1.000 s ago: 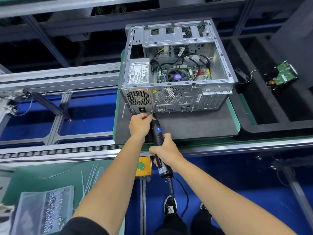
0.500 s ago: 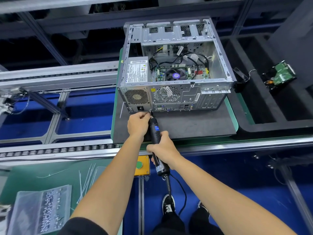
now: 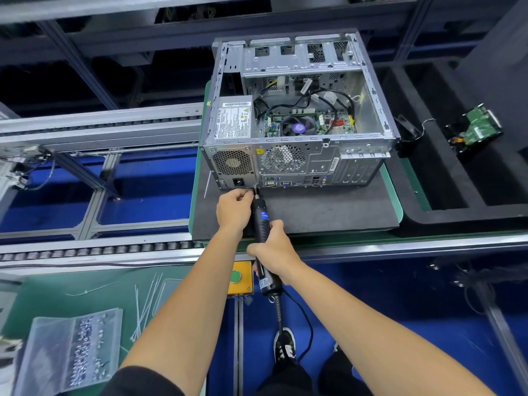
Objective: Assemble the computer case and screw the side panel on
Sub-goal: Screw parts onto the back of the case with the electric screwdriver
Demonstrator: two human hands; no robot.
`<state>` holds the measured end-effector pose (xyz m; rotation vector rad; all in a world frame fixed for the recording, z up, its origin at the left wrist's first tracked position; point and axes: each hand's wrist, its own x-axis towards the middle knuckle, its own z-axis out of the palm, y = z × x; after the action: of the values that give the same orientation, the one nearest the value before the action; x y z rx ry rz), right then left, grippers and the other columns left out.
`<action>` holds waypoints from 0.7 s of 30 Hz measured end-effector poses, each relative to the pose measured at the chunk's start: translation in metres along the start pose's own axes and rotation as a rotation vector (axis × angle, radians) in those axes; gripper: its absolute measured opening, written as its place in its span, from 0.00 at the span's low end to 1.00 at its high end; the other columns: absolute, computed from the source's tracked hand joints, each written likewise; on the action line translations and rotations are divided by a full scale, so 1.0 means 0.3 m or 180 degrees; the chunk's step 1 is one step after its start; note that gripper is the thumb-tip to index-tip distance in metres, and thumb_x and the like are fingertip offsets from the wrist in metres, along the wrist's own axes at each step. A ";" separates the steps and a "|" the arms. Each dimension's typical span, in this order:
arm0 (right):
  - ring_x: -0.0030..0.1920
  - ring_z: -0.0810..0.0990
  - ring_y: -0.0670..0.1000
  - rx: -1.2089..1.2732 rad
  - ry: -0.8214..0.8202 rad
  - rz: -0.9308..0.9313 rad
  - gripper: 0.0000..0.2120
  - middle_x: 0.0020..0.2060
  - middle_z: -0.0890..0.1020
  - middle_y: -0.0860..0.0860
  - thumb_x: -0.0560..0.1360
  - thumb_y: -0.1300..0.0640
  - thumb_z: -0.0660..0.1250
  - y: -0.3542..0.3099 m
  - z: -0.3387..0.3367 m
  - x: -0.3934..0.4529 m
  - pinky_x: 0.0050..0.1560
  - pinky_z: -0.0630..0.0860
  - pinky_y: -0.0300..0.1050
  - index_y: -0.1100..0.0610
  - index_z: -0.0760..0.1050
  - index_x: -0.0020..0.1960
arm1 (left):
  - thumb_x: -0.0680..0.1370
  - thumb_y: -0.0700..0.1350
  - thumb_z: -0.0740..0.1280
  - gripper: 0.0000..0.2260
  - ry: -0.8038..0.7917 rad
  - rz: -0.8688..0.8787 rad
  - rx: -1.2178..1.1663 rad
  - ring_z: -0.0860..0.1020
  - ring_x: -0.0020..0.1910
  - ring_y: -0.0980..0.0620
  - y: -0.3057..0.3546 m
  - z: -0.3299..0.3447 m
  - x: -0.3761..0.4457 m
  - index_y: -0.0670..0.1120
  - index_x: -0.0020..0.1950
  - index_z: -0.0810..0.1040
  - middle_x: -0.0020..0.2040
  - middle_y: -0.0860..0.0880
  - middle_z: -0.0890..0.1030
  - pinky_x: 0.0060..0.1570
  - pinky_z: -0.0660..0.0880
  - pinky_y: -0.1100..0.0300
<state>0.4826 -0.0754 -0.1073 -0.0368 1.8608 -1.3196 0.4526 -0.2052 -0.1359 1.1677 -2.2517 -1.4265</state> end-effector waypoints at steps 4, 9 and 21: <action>0.36 0.78 0.50 -0.0054 0.0049 -0.0047 0.25 0.48 0.74 0.55 0.71 0.64 0.71 0.001 0.006 0.001 0.31 0.77 0.41 0.55 0.60 0.60 | 0.77 0.48 0.65 0.08 -0.0006 0.0034 0.0013 0.74 0.36 0.55 -0.002 -0.001 -0.004 0.49 0.39 0.80 0.34 0.56 0.78 0.33 0.67 0.64; 0.42 0.79 0.54 -0.0081 0.0113 -0.0052 0.26 0.50 0.75 0.57 0.69 0.62 0.72 -0.002 0.017 0.002 0.41 0.82 0.50 0.55 0.60 0.59 | 0.78 0.47 0.64 0.08 -0.0046 0.0072 0.0064 0.74 0.38 0.52 -0.001 -0.006 -0.009 0.48 0.41 0.80 0.35 0.54 0.78 0.36 0.68 0.60; 0.40 0.79 0.57 0.0089 0.0040 0.0021 0.24 0.52 0.77 0.61 0.68 0.61 0.72 -0.002 -0.001 -0.006 0.46 0.82 0.59 0.54 0.62 0.56 | 0.78 0.45 0.64 0.06 -0.0212 0.0053 0.0032 0.75 0.42 0.53 0.004 -0.020 -0.014 0.49 0.47 0.81 0.40 0.54 0.79 0.40 0.67 0.61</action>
<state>0.4834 -0.0746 -0.1057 -0.0078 1.8510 -1.3441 0.4583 -0.2060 -0.1311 1.1177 -2.3099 -1.4704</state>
